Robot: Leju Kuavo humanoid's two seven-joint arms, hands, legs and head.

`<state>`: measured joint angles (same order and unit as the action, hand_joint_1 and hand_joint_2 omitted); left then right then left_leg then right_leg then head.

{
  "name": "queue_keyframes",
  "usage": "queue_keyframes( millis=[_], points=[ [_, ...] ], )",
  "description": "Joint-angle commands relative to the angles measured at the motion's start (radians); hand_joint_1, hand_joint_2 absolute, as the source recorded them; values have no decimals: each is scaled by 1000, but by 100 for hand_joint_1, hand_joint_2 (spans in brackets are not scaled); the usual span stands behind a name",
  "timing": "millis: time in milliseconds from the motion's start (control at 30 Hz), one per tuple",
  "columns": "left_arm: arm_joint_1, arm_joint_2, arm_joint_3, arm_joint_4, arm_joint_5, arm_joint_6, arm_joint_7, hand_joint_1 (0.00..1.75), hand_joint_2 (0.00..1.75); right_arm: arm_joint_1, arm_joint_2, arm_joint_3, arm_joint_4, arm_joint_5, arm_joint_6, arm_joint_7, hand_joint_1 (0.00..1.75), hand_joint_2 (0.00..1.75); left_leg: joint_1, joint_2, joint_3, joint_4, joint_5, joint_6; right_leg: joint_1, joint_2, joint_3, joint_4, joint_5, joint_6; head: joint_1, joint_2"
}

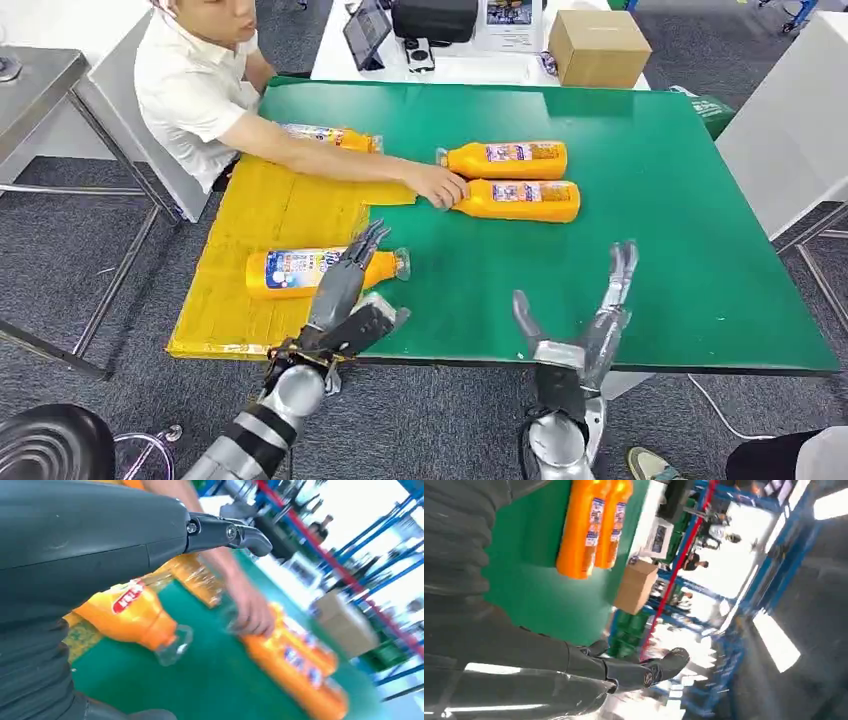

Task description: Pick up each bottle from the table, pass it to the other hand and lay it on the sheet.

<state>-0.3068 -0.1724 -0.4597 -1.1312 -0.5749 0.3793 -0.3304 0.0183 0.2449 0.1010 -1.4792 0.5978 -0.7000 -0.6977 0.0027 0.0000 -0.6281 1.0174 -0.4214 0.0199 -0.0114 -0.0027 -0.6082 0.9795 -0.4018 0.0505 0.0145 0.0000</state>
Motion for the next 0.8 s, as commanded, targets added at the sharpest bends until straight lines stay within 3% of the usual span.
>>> queue_keyframes(
  millis=[33, 67, 233, 567, 800],
  points=[
    [70, 87, -101, -177, 40, 8, -8, 0, 175, -125, -79, -237, 382, 412, 2, 47, 0, 175, 0, 0, 4, -2, 0, 0, 0, 0, 4, -2, 0, -1, -1, 0],
    [66, 84, -103, -172, 48, 5, -15, 0, 175, -134, -95, -268, 380, 553, 2, 108, 0, 175, 0, 0, 6, -2, -1, 0, 0, 0, 6, -2, -1, -1, 0, 0],
    [113, 84, -112, -220, 164, -68, -46, 0, 175, -154, -184, -310, 411, 681, 2, 209, 0, 175, -1, -2, 7, -2, -2, 0, -1, -2, 8, -3, -1, -1, 0, 0],
    [151, 95, -104, -257, 193, -76, -50, 0, 175, -160, -256, -248, 506, 716, 2, 310, 0, 175, -1, -2, 7, -2, -2, -1, -1, -2, 7, -2, -1, -1, 0, 0],
    [108, 82, -126, -226, 198, -78, -40, 0, 175, -374, -285, -75, 826, 604, 35, 405, 0, 175, 0, 3, 4, 0, -1, 0, 0, 4, 3, -1, 1, -1, 0, 0]
  ],
)
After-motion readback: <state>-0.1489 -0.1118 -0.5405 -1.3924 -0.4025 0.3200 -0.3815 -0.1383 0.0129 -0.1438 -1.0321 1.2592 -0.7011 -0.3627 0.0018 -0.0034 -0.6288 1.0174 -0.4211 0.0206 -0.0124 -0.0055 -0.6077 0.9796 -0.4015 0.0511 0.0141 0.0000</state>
